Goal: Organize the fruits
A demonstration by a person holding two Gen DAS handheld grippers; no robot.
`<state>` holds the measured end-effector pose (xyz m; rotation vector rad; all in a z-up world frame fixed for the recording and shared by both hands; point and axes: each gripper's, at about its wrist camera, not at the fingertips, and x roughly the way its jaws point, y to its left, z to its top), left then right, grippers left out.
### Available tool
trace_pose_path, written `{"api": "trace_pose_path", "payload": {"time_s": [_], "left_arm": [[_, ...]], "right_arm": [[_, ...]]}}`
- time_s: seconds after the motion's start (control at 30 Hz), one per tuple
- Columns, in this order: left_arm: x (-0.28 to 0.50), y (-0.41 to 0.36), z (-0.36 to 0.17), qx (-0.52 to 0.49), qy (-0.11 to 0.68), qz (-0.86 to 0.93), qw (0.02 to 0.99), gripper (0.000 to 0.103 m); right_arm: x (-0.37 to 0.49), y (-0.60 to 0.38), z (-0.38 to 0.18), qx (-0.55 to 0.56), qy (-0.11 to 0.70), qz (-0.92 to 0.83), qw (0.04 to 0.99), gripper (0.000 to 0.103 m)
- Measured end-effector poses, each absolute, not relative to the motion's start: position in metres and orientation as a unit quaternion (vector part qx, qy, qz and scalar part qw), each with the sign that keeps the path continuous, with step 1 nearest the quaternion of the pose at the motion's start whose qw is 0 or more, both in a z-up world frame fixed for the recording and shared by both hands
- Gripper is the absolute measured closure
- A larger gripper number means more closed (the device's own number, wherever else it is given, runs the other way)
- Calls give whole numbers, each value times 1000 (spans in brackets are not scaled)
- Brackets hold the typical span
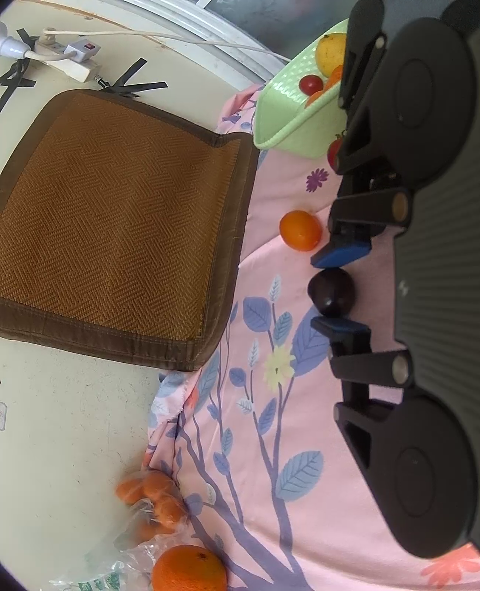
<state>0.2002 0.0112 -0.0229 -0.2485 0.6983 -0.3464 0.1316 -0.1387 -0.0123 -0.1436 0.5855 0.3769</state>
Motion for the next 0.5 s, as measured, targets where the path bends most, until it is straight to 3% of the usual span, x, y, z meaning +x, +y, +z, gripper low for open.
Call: {"api": "trace_pose_path", "payload": {"time_s": [0.5], "left_arm": [[193, 0, -20, -80, 333, -155, 927, 74]], "right_arm": [[43, -191, -19, -47, 273, 124, 953, 79]]}}
